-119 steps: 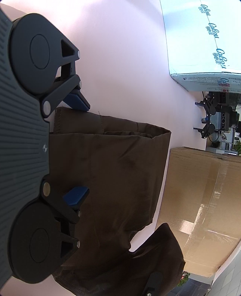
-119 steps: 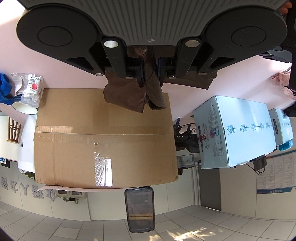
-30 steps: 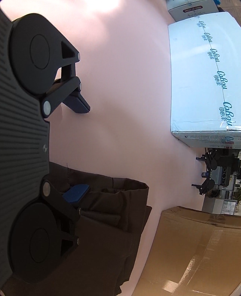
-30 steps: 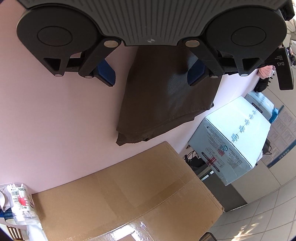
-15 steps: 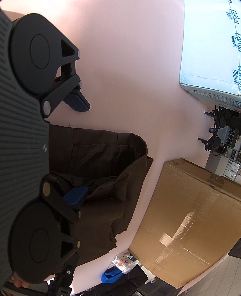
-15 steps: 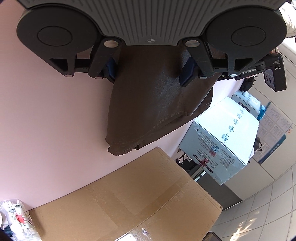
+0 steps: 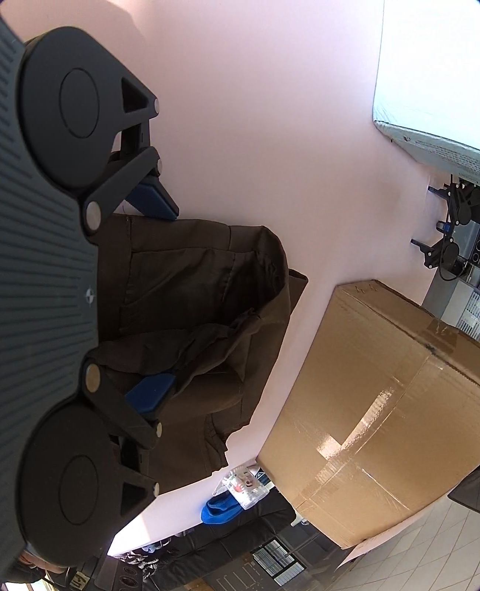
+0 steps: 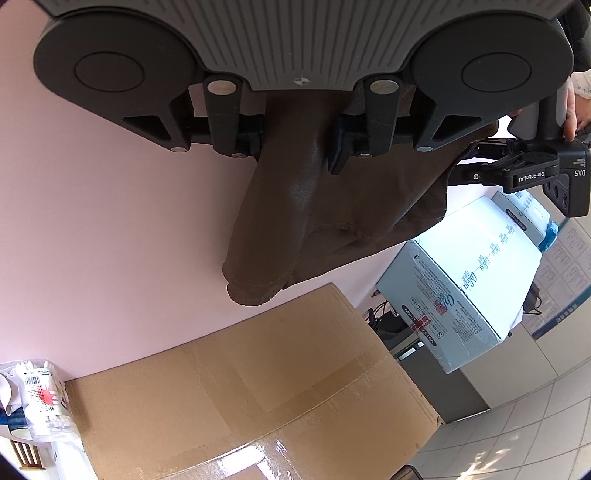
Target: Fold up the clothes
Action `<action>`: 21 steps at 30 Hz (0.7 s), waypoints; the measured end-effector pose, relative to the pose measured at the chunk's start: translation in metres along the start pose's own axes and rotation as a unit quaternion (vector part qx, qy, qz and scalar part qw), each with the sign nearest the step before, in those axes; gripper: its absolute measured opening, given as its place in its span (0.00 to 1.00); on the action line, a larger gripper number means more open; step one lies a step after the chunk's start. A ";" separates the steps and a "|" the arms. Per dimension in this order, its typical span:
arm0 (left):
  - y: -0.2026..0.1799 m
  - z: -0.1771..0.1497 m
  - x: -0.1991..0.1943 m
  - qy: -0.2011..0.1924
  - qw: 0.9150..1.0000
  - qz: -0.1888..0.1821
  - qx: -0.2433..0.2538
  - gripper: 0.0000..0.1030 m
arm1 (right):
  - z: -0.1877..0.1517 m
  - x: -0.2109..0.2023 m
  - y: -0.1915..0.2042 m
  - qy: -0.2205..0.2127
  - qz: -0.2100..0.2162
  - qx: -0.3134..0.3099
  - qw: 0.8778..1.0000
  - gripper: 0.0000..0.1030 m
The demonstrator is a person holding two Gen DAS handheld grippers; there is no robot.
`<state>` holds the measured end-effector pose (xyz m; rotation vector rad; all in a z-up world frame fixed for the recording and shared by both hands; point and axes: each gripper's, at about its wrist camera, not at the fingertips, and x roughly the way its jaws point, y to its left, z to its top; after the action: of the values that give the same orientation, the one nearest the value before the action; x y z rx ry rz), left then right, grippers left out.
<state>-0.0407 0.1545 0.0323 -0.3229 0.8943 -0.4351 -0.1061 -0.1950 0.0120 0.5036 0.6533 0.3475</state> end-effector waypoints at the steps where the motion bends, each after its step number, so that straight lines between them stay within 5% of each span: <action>1: -0.004 0.000 0.001 0.000 1.000 0.009 0.006 0.74 | 0.000 -0.001 -0.001 -0.002 0.002 0.003 1.000 0.24; 6: -0.013 0.000 0.003 0.008 0.998 0.058 0.010 0.19 | 0.001 -0.005 -0.002 -0.010 0.012 0.013 1.000 0.19; 8: -0.019 -0.003 0.003 0.006 0.996 0.085 0.022 0.16 | 0.001 -0.009 0.000 -0.011 0.006 0.011 1.000 0.18; 15: -0.057 -0.009 0.005 0.012 0.995 0.087 0.045 0.10 | -0.002 -0.045 0.007 -0.041 -0.017 0.006 0.999 0.15; 21: -0.131 -0.012 0.036 0.043 0.992 0.053 0.110 0.09 | -0.011 -0.110 -0.007 -0.111 -0.060 0.000 0.992 0.15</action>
<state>-0.0611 0.0221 0.0595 -0.0553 0.9325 -0.4478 -0.1944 -0.2470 0.0543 0.4929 0.4650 0.1739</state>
